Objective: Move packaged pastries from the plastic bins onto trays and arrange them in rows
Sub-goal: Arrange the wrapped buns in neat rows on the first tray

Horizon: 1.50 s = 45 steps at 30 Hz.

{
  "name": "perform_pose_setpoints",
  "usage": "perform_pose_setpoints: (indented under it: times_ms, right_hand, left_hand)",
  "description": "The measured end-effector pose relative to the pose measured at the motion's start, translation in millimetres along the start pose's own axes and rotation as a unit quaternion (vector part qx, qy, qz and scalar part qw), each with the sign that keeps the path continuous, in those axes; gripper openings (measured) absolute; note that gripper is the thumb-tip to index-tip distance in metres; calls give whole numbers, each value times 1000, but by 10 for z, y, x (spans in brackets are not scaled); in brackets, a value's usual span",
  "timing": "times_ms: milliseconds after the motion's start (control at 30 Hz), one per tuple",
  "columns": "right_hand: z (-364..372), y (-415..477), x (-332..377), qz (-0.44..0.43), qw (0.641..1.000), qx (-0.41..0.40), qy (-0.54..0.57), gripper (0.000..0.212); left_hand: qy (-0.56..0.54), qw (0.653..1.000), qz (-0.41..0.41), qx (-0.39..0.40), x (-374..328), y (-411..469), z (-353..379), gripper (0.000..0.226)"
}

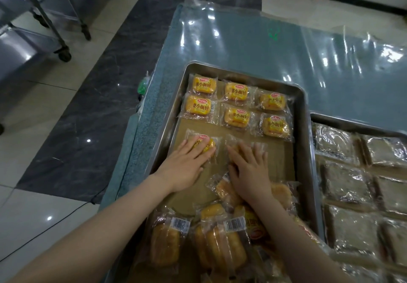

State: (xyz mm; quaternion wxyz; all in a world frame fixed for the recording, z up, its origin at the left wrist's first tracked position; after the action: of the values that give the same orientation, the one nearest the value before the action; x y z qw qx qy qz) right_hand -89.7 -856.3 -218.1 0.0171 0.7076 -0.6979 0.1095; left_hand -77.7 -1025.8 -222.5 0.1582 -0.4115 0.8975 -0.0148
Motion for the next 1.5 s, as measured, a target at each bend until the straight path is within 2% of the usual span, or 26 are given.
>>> perform_pose_setpoints:
  times_ms: [100,300,433,533,600,633,733,833,967,1100,1167,1267,1367,1433,1500]
  right_hand:
    - [137,86,76,-36,997,39,-60,69]
    - [240,251,194,-42,994,64,-77,85]
    - [174,245,247,-25,996,85,-16,78]
    - [-70,112,120,20,992,36,116,67]
    - [-180,-51,-41,58,985,32,156,55]
    - [-174,-155,-103,69,985,63,143,55]
    - [-45,-487,-183,55,985,155,46,74]
    - [-30,-624,-192,51,991,119,16,56]
    - [-13,-724,-192,94,989,112,3,64]
    - [-2,-795,-244,142,985,98,7,64]
    - [-36,-808,-272,158,982,70,80,53]
    - [-158,-830,-363,200,955,18,219,38]
    - [-360,-855,-416,188,949,-96,232,27]
    - [-326,-809,-362,136,968,-55,201,31]
    - [-176,-794,-274,70,986,54,140,33]
  left_hand:
    - [14,1000,-20,-20,63,66,-31,76]
    - [38,998,-40,-36,200,108,-52,69]
    - [25,997,-43,-66,126,59,-102,69]
    - [-18,995,-39,-91,-24,-105,-136,70]
    - [-60,992,-47,-96,-127,-295,-103,67]
    - [-86,990,-53,-98,-180,-406,-69,64]
    - [-150,982,-72,-95,-331,-752,40,60]
    - [-162,982,-61,-77,-504,-989,135,58]
    - [-175,982,-58,-51,-626,-1220,190,61]
    - [-121,991,-60,1,-673,-1366,230,77]
    - [-134,987,-85,-30,-657,-1371,197,79]
    - [-139,980,-120,-72,-625,-1299,102,82]
    - [-123,968,-155,-156,-555,-1234,-68,75]
    - [-160,947,-177,-216,-491,-1211,-167,70]
    - [-193,930,-179,-258,-441,-1185,-230,66]
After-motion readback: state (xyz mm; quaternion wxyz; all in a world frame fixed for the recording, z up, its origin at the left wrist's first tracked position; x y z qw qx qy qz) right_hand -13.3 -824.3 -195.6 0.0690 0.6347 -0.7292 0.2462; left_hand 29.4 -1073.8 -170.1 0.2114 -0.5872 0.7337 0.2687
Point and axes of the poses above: each hand's wrist, its own y-axis towards the middle knuckle, its own z-axis out of the palm, x = y × z, the point moved 6 cm from there along y, towards the middle knuckle, and after that the axes turned 15 degrees about z, right-handed, at the moved point
